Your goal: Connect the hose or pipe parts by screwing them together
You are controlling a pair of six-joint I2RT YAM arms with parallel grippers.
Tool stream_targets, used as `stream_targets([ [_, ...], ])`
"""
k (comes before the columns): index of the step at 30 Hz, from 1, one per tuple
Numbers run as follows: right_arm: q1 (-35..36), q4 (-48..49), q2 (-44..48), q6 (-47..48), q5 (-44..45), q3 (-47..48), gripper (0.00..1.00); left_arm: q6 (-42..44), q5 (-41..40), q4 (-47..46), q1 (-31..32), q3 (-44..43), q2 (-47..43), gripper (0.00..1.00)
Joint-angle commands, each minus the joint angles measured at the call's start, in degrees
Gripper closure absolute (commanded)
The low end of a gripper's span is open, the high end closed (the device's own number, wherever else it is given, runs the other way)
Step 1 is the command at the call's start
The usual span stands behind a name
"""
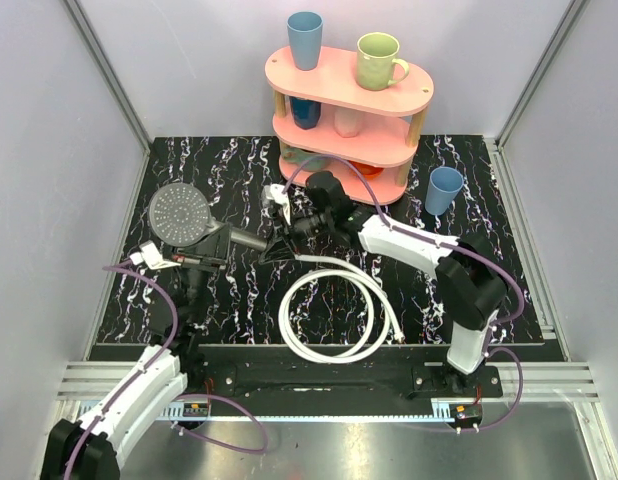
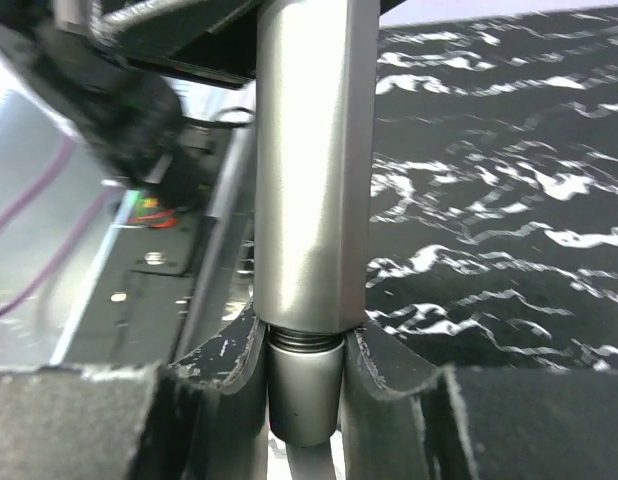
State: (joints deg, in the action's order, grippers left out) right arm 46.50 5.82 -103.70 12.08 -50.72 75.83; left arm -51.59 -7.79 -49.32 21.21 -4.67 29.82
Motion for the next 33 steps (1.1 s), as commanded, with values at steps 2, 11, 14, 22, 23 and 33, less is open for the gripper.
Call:
stream_targets([
  [2,-5.28,3.05,-2.99,-14.07,-28.11,11.52,1.0,9.84,9.9,-18.61,0.23,4.31,7.08,1.0],
  [11,-7.3,3.23,0.95,-12.26,-10.91,5.65,0.4,5.72,2.0,-2.8,0.23,-1.72,6.84,1.0],
  [14,-7.13,3.84,5.08,-8.83,-2.48,0.73,0.12,5.19,-3.27,9.63,0.32,-6.83,4.54,1.0],
  [22,3.76,12.43,14.4,7.42,41.41,-14.64,0.0,-4.72,-15.15,38.66,0.32,-22.82,5.59,1.0],
  [23,5.43,13.67,14.32,9.26,44.27,-15.53,0.0,-5.79,-15.32,41.9,0.32,-23.89,6.12,1.0],
  [33,15.9,27.74,3.7,22.01,70.3,-14.41,0.02,-14.84,-15.41,56.78,0.5,-32.68,8.41,1.0],
])
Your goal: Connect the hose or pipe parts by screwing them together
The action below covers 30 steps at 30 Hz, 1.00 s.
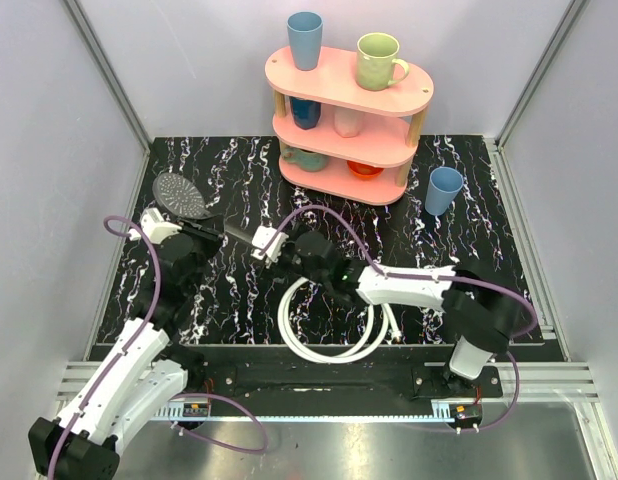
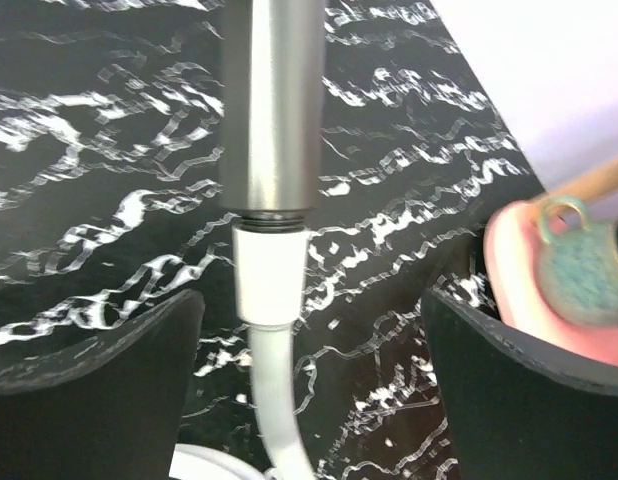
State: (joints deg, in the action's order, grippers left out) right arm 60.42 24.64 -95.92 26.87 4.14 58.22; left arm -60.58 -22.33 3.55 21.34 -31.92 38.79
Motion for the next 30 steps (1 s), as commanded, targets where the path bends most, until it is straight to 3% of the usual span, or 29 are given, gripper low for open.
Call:
stream_targets([
  [1,2.33,9.71,-4.97,7.66,16.15,3.83,0.04,-6.3,-0.96,4.61,0.37,-5.95,-0.64,1.0],
  [10,4.88,12.09,-10.6,7.67,16.78,8.05,0.26,-11.49,-0.61,10.16,0.37,-6.05,-1.17,1.0],
  [12,4.97,12.09,-11.22,6.8,16.17,9.01,0.44,-13.59,-0.44,10.77,0.37,-5.26,-1.43,1.0],
  [13,5.05,12.09,-11.39,6.27,16.07,9.28,0.62,-13.78,-0.44,10.77,0.37,-4.56,-1.61,1.0],
  [15,4.97,10.52,-11.4,4.69,15.03,10.07,0.78,-13.69,-0.52,11.13,0.45,-4.03,-2.22,1.0],
  [16,4.97,9.82,-11.4,4.16,14.5,10.25,0.9,-13.43,-0.7,11.13,0.37,-3.59,-2.4,1.0],
  [18,4.88,7.72,-10.78,3.1,12.13,10.43,1.0,-10.64,-0.53,9.47,0.45,-2.45,-3.36,1.0],
  [20,4.09,6.13,-9.65,1.18,9.85,10.69,1.0,-7.29,0.7,5.69,0.37,-1.39,-3.98,1.0],
  [23,0.23,2.09,-8.15,-4.17,-1.38,11.3,1.0,-0.18,3.06,-0.36,0.37,1.5,-4.85,1.0],
  [24,-1.0,-1.58,-7.36,-5.42,-8.03,12.7,1.0,5.85,4.82,-3.35,0.37,4.64,-5.29,1.0],
  [26,-4.76,-5.55,-6.56,-8.22,-16.58,14.29,1.0,10.29,9.55,-15.9,0.37,8.61,-7.57,1.0],
  [27,-6.35,-9.4,-6.3,-9.02,-25.85,16.12,1.0,13.17,11.15,-20.47,0.37,13.07,-8.28,1.0],
  [28,-7.33,-11.09,-6.21,-9.81,-30.03,17.01,1.0,14.42,12.73,-30.78,0.37,15.29,-8.72,1.0],
  [30,-10.84,-17.92,-7.17,-10.96,-43.78,21.21,1.0,17.05,16.69,-39.63,0.37,20.55,-8.99,1.0],
])
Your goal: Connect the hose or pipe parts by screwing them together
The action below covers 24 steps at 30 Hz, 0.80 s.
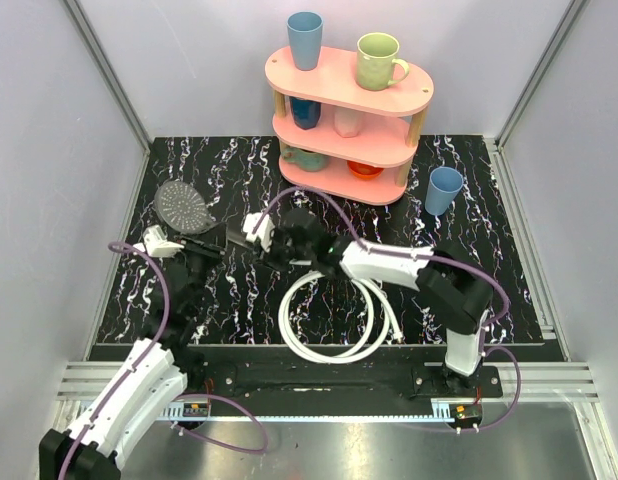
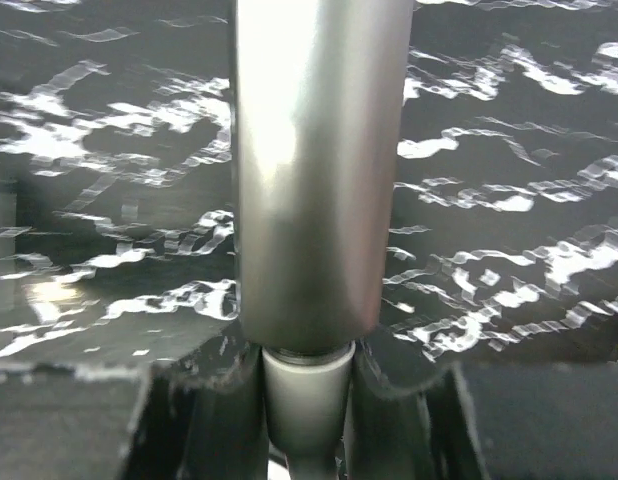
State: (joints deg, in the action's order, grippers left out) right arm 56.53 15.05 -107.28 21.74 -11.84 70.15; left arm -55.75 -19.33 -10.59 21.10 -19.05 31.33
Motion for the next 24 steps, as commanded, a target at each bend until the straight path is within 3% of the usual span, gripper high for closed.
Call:
stream_targets([
  [1,-7.83,-10.37,3.67,-6.0,-31.72,10.7,1.0,13.46,15.36,-34.84,0.52,9.45,-0.93,1.0],
  [4,-11.52,-16.52,0.77,-8.37,-48.33,15.71,1.0,15.05,17.92,-43.88,0.52,13.16,1.09,1.0],
  [6,-13.54,-16.98,-1.34,-12.14,-57.29,18.6,1.0,18.11,18.98,-44.25,0.43,13.07,2.15,1.0],
  [9,-14.26,-17.24,-2.4,-14.61,-61.1,19.85,0.97,19.45,20.3,-46.18,0.43,14.29,3.64,1.0],
  [11,-15.31,-17.16,-3.45,-16.19,-62.78,20.2,0.86,19.19,19.6,-48.64,0.43,15.09,4.26,1.0],
  [14,-16.19,-16.9,-4.33,-16.12,-58.75,19.16,0.73,18.57,18.03,-47.43,0.34,14.66,4.88,1.0],
  [16,-16.28,-16.89,-4.25,-16.02,-54.45,18.36,0.61,15.68,16.18,-41.14,0.34,12.47,4.53,1.0],
  [17,-16.28,-16.81,-3.38,-16.02,-52.69,17.4,0.47,14.54,13.56,-38.31,0.34,11.5,4.35,1.0],
  [19,-16.28,-15.58,-1.53,-16.11,-46.37,15.55,0.32,11.2,10.82,-29.81,0.34,8.25,4.0,1.0],
  [21,-16.19,-9.47,2.85,-17.16,-36.83,10.12,0.2,8.3,6.86,-23.81,0.34,4.22,3.83,1.0],
  [24,-16.19,1.95,9.27,-18.92,-23.12,0.27,0.13,5.66,2.03,-11.85,0.43,-1.66,4.52,1.0],
])
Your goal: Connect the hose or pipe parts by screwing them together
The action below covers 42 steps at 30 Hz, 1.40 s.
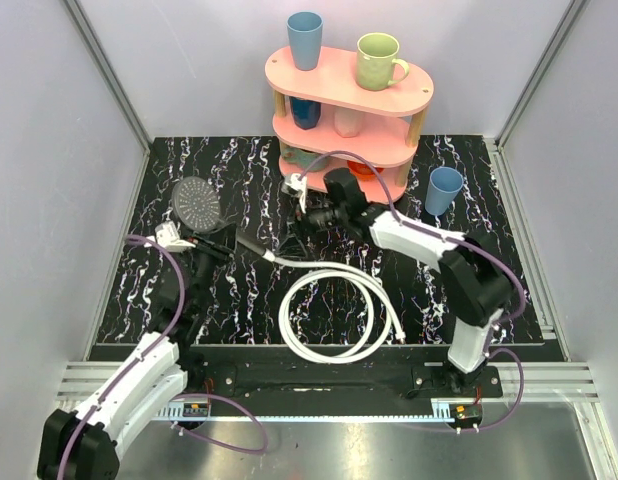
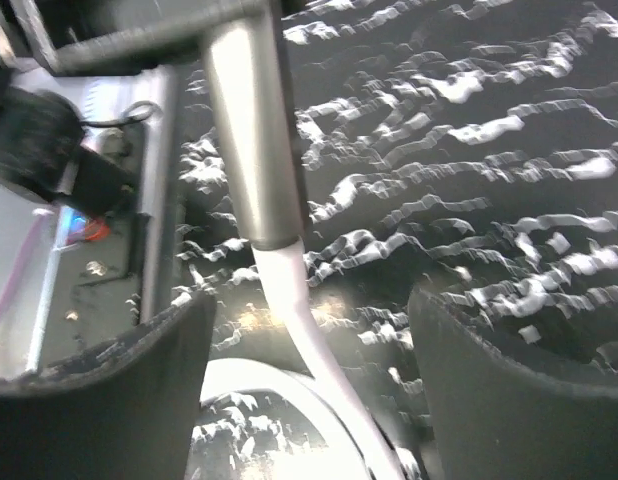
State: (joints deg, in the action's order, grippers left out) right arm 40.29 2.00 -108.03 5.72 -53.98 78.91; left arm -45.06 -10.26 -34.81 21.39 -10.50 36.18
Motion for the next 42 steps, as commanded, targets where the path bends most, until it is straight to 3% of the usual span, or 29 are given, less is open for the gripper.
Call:
stream_targets([
  [1,0.14,16.88,11.25,-2.73,21.0,-10.43,0.13,-6.0,-8.18,18.05,0.15,-11.63,0.37,1.0],
  [4,2.5,21.46,14.77,-0.37,29.69,-16.15,0.11,-10.57,-11.97,29.13,0.15,-17.7,2.21,1.0],
  [9,11.55,29.45,16.62,14.4,49.98,-22.84,0.05,-16.97,-13.47,40.07,0.15,-25.69,5.21,1.0],
  [16,18.76,34.12,12.32,23.45,61.17,-21.09,0.07,-23.58,-13.12,50.18,0.15,-31.59,7.5,1.0],
  [20,22.1,38.24,7.93,26.45,68.2,-19.33,0.25,-26.12,-13.47,53.26,0.15,-33.53,7.5,1.0],
  [21,22.28,38.86,7.4,26.63,68.74,-19.24,0.34,-26.48,-13.29,53.96,0.15,-33.62,7.32,1.0],
  [23,22.72,39.48,6.26,26.63,69.96,-18.36,0.39,-27.18,-13.03,54.06,0.15,-33.53,6.88,1.0],
  [24,22.99,39.75,5.99,26.63,70.41,-18.18,0.49,-27.45,-12.94,54.4,0.15,-33.53,6.62,1.0],
  [27,23.16,40.27,5.72,26.19,70.32,-17.74,0.67,-28.15,-12.59,54.76,0.15,-33.53,6.09,1.0],
  [28,23.16,40.45,5.9,25.75,69.98,-17.83,0.81,-28.07,-12.33,54.76,0.15,-33.53,6.0,1.0],
  [31,22.9,38.7,7.13,23.04,66.38,-17.74,1.0,-26.75,-11.89,53.71,0.15,-32.48,5.65,1.0],
  [34,18.88,32.91,9.41,14.2,54.19,-16.34,1.0,-22.63,-6.9,43.11,0.15,-26.17,2.68,1.0],
  [35,17.38,30.8,10.55,11.62,44.15,-15.64,1.0,-19.31,-5.14,38.11,0.15,-20.49,1.53,1.0],
  [36,15.27,30.17,10.91,8.73,39.0,-15.29,1.0,-17.36,-3.29,27.44,0.15,-17.65,-0.48,1.0],
  [38,9.91,29.29,10.82,0.81,24.45,-13.19,1.0,-12.54,1.55,17.63,0.15,-10.55,-1.64,1.0],
  [39,8.5,28.25,10.3,-0.69,19.75,-12.13,1.0,-10.6,3.21,8.97,0.15,-8.76,-1.47,1.0],
  [42,5.68,17.2,7.58,1.21,7.78,-5.72,1.0,-5.13,11.3,-3.45,0.15,-4.54,0.63,1.0],
])
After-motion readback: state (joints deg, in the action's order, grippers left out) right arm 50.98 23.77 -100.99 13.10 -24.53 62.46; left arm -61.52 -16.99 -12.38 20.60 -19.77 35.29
